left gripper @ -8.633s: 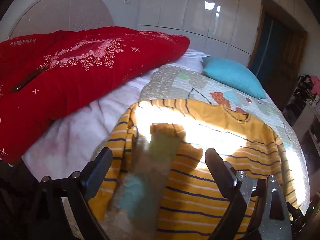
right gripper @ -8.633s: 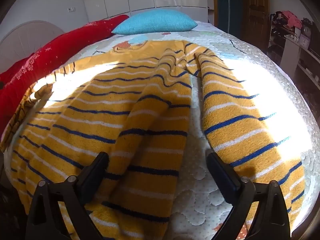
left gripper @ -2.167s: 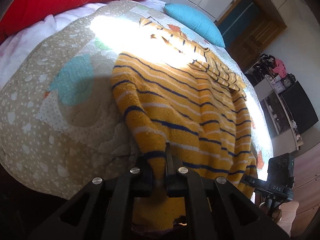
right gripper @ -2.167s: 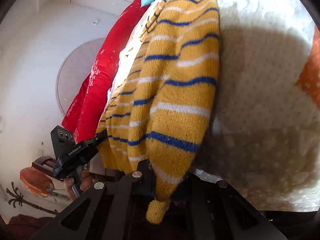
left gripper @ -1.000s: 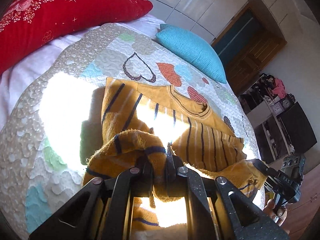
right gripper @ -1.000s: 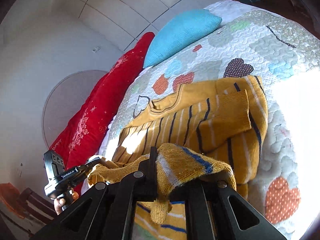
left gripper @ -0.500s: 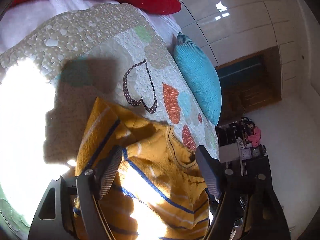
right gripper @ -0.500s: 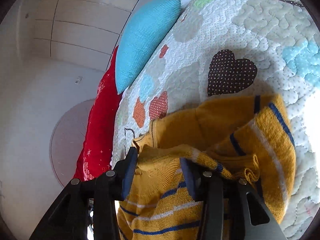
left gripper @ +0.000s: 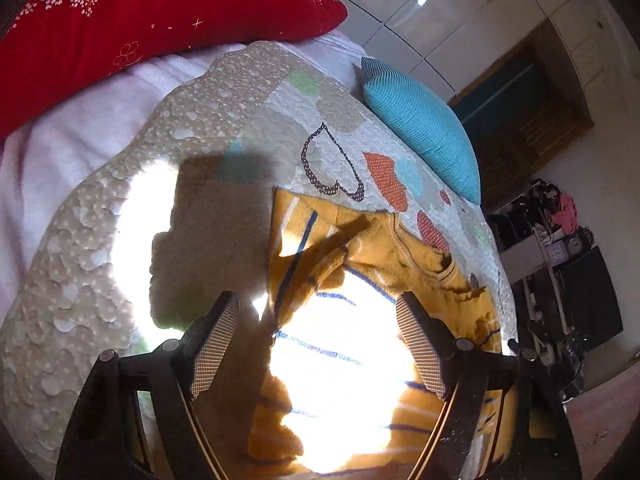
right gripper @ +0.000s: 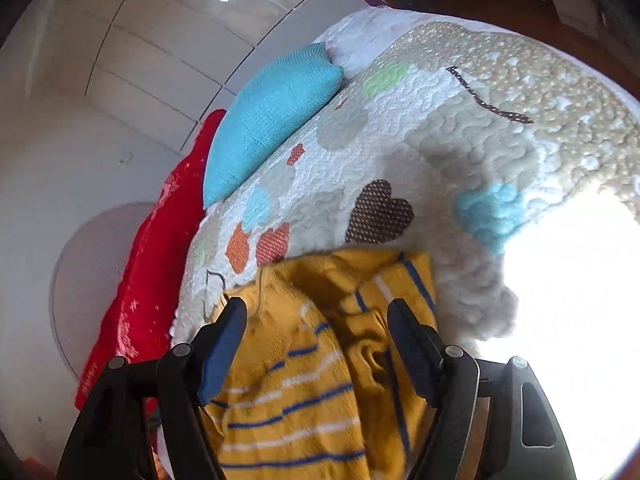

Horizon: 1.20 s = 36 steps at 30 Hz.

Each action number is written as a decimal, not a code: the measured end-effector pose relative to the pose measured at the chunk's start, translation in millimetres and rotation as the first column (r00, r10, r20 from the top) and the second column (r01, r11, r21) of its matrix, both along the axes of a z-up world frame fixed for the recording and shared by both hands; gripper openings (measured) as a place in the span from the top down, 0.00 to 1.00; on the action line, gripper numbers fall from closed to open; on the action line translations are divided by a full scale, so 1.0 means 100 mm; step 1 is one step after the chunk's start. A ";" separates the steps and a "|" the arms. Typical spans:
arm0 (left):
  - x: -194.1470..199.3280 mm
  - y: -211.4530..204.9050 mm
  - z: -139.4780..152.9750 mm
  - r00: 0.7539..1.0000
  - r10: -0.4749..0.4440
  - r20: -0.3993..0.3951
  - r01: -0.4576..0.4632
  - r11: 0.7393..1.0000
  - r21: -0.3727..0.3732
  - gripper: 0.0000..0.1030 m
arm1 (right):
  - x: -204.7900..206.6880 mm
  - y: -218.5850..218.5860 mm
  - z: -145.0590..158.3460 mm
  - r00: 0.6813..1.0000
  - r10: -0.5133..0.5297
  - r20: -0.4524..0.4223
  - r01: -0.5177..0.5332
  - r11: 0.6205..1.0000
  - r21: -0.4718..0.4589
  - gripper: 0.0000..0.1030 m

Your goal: Fold small clothes

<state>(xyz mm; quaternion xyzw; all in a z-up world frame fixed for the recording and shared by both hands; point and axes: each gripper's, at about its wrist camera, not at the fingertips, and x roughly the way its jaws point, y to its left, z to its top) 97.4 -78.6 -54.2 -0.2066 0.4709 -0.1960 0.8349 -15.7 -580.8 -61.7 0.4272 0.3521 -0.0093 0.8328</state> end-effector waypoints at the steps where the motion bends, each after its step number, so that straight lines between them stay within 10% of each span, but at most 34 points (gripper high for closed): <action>1: -0.08 0.02 -0.02 1.000 -0.017 0.008 0.016 0.999 0.032 0.22 | -0.15 0.05 0.00 1.000 0.024 -0.011 -0.024 0.999 -0.025 0.24; 9: -0.43 -0.12 -0.43 0.990 -0.133 -0.039 0.137 0.984 0.114 0.21 | -0.88 0.53 -0.42 0.990 0.135 -0.037 -0.135 0.991 0.006 0.30; 10: -0.46 -0.20 -0.45 0.988 -0.149 -0.038 0.153 0.977 0.149 0.30 | -0.89 0.60 -0.46 0.988 0.151 -0.023 -0.151 0.988 0.017 0.61; 11: -0.45 -0.28 -0.45 0.985 -0.166 -0.045 0.172 0.964 0.203 0.68 | -0.85 0.65 -0.50 0.983 0.180 -0.022 -0.179 0.983 0.043 0.83; 16: -0.37 -0.18 -0.13 0.987 -0.154 -0.036 0.158 0.949 0.272 0.95 | -0.92 0.42 -0.23 0.991 0.128 -0.025 -0.130 0.990 -0.047 0.95; 24: -0.62 0.11 -0.24 0.997 -0.064 -0.044 0.074 0.955 0.287 0.69 | -1.15 0.23 -0.41 0.983 0.044 -0.178 -0.072 0.986 -0.152 0.92; 29: -0.82 0.30 -0.29 0.999 0.001 0.034 -0.011 0.953 0.302 0.30 | -1.28 0.24 -0.07 0.997 -0.015 -0.080 -0.002 0.977 -0.212 0.82; 36: -0.92 0.33 -0.52 0.991 0.059 0.124 -0.096 0.942 0.322 0.16 | -0.90 1.06 0.42 0.989 0.150 0.019 -0.132 0.919 -0.371 0.59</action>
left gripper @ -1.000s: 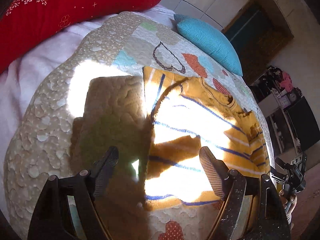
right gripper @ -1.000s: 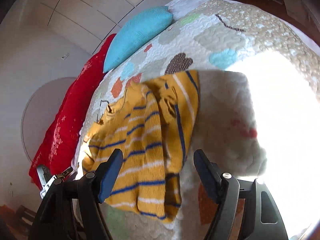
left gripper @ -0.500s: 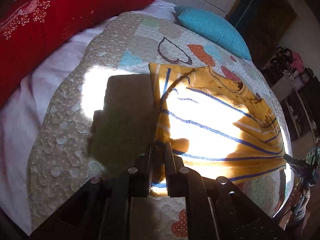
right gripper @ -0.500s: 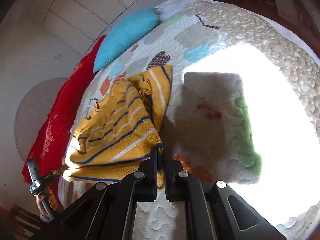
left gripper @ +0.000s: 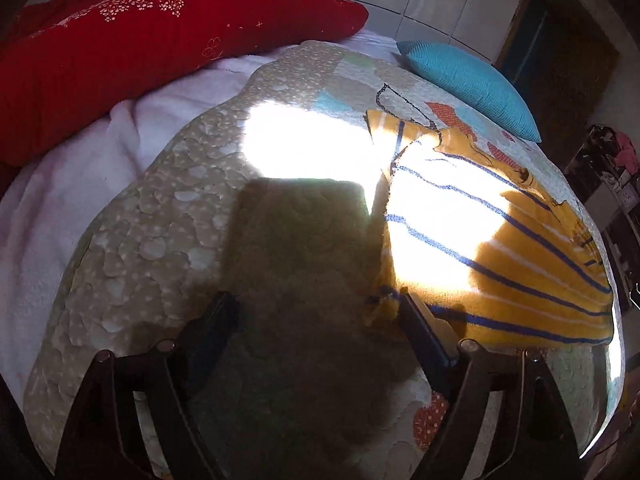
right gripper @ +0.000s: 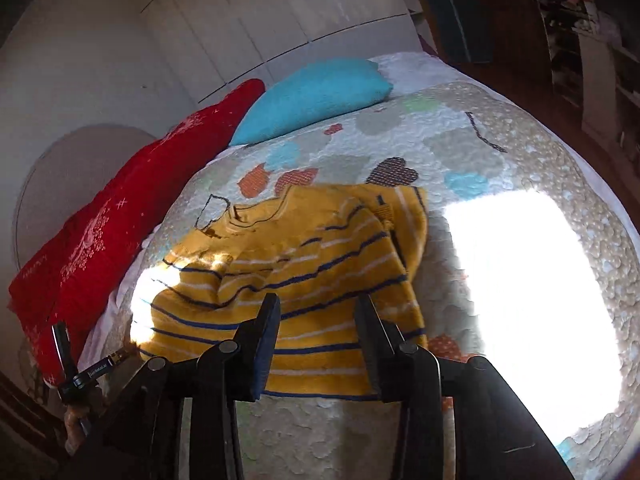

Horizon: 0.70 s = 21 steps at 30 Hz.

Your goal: Fold small clothes

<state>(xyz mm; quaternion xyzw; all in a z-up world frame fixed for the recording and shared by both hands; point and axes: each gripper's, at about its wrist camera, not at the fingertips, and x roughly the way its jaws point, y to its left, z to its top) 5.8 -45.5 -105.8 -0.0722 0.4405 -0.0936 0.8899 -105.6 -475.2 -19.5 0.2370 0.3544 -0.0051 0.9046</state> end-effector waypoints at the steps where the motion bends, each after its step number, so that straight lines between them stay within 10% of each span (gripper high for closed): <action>1: -0.01 -0.06 -0.02 1.000 -0.007 0.019 0.007 1.000 0.013 0.11 | 0.09 0.15 0.01 0.999 0.036 -0.004 -0.036 0.999 -0.017 0.59; 6: -0.12 -0.20 -0.10 0.994 -0.026 0.104 0.016 0.995 0.097 0.06 | 0.56 0.91 -0.06 0.980 0.195 -0.035 -0.196 0.980 -0.028 0.59; 14: -0.46 0.15 0.13 0.995 0.040 0.095 -0.033 0.997 -0.072 0.06 | 1.06 2.13 -0.20 0.908 0.406 -0.106 -0.416 0.905 -0.090 0.45; 21: -0.94 0.74 0.28 0.983 0.134 0.123 -0.121 0.987 -0.110 0.06 | 0.94 3.09 -0.36 0.801 0.559 -0.215 -0.593 0.688 -0.419 0.35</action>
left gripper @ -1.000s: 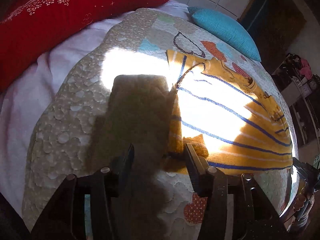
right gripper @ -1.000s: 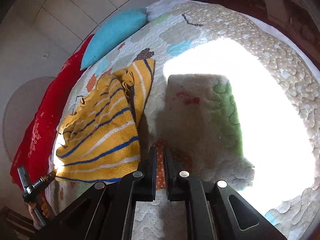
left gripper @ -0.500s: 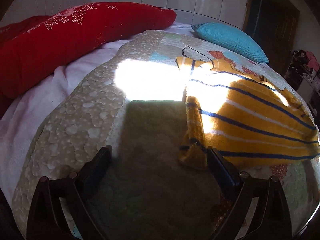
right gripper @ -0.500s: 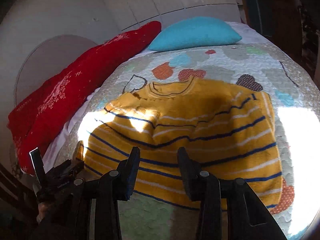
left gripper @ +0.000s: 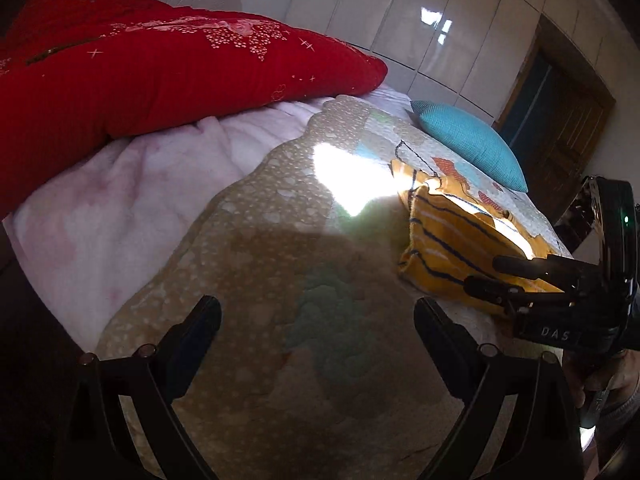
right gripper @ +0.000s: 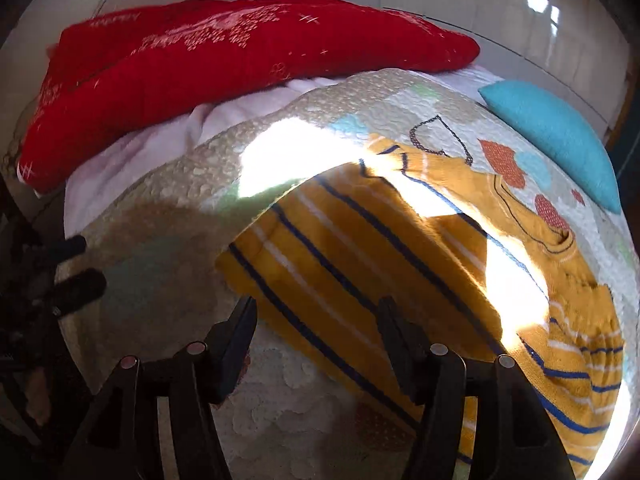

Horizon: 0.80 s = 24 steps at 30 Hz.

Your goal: Fold small clothes

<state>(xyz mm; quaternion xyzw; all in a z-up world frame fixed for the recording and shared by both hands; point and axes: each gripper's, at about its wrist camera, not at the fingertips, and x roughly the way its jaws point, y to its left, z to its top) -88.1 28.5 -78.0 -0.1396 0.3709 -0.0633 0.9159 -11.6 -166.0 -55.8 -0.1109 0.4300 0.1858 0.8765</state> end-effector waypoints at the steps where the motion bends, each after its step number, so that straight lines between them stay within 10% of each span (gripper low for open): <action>1: -0.02 0.08 -0.02 1.000 0.010 -0.006 -0.010 1.000 -0.007 0.06 | -0.03 0.09 -0.05 1.000 0.024 0.009 -0.024 0.999 -0.039 0.35; 11: -0.16 0.38 -0.08 0.998 0.058 -0.022 -0.059 0.994 -0.095 0.06 | 0.24 0.74 -0.42 0.974 -0.027 0.226 0.120 0.905 -0.408 0.37; 13: -0.17 0.35 -0.05 0.999 0.048 -0.020 -0.050 0.994 -0.098 0.06 | 0.45 0.75 -0.44 0.973 -0.073 0.220 0.157 0.904 -0.397 0.55; 14: -0.17 0.34 -0.03 0.999 0.044 -0.017 -0.045 0.994 -0.099 0.06 | 0.53 0.73 -0.43 0.973 -0.098 0.210 0.173 0.910 -0.376 0.76; 20: -0.16 0.18 0.17 1.000 0.013 0.010 -0.012 0.996 -0.085 0.06 | 0.55 0.05 0.18 0.952 -0.247 0.181 0.258 0.965 -0.040 0.88; 24: -0.13 -0.04 0.30 0.999 -0.026 0.022 0.028 0.997 -0.072 0.06 | 0.34 -1.11 0.72 0.871 -0.473 0.137 0.424 0.862 0.278 0.89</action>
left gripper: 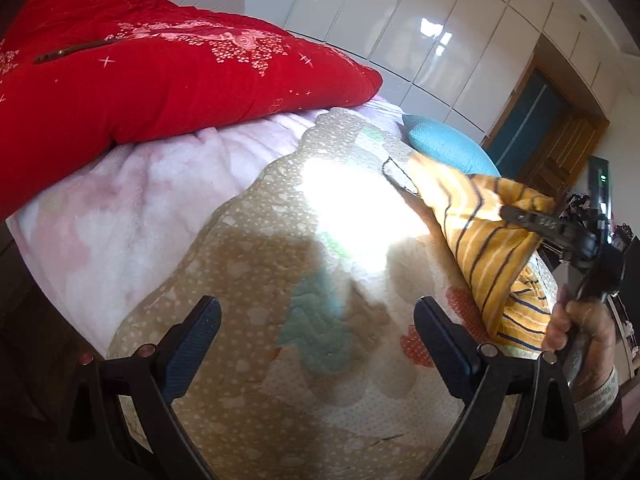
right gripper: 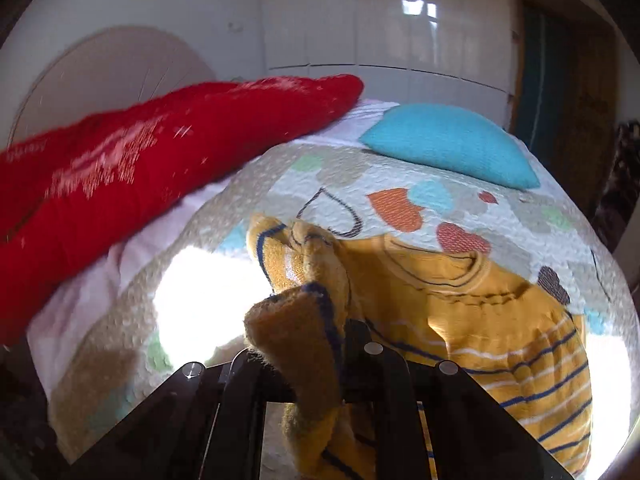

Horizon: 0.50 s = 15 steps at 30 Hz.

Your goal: Fold small clothes

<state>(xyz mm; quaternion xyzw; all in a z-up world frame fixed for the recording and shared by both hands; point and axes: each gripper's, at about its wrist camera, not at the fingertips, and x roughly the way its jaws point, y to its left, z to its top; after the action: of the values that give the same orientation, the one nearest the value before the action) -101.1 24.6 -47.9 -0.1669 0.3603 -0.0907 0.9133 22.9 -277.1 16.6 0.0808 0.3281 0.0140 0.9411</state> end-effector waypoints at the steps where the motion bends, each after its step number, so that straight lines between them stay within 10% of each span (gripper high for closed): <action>1: 0.01 -0.07 0.03 1.000 -0.013 0.003 0.013 1.000 0.006 0.06 | -0.11 -0.32 0.07 0.999 -0.052 0.011 0.052 0.997 0.065 0.89; 8: 0.08 -0.68 0.05 0.990 -0.137 -0.024 0.138 0.989 0.050 0.06 | -0.91 -2.08 -0.48 0.931 -0.348 -0.110 0.365 0.879 0.307 0.89; 15: 0.08 -1.35 0.09 0.963 -0.263 -0.054 0.267 0.959 0.092 0.06 | -1.29 -2.43 -1.00 0.928 -0.335 -0.160 0.371 0.806 0.461 0.89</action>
<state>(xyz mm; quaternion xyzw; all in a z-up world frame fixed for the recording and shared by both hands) -93.5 -110.2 -38.7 -0.0740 0.4021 -0.1910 0.8924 -105.8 -519.7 -83.0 0.3731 0.3264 -0.0826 0.8646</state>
